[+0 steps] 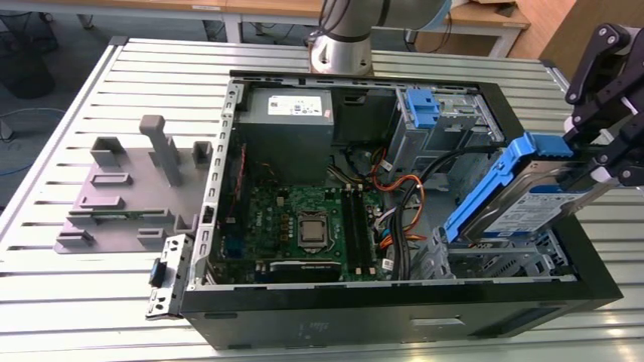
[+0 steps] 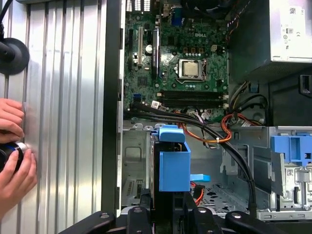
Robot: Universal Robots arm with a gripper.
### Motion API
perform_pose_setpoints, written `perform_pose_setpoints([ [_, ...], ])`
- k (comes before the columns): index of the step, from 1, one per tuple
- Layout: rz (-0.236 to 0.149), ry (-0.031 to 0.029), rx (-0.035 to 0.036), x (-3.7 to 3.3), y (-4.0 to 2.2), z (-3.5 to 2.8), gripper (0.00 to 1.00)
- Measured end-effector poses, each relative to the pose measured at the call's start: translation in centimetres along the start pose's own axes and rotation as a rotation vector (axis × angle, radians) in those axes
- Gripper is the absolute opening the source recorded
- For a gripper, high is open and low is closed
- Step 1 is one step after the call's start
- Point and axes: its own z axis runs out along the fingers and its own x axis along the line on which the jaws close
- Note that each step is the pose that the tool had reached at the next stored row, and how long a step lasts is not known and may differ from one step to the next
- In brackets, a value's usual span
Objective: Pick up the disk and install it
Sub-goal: 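Pick up the disk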
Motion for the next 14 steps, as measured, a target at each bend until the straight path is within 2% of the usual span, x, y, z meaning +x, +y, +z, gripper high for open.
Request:
perform_pose_setpoints([
  [14,0.014,-0.0008,0.001,-0.29,-0.1,0.46,0.35],
])
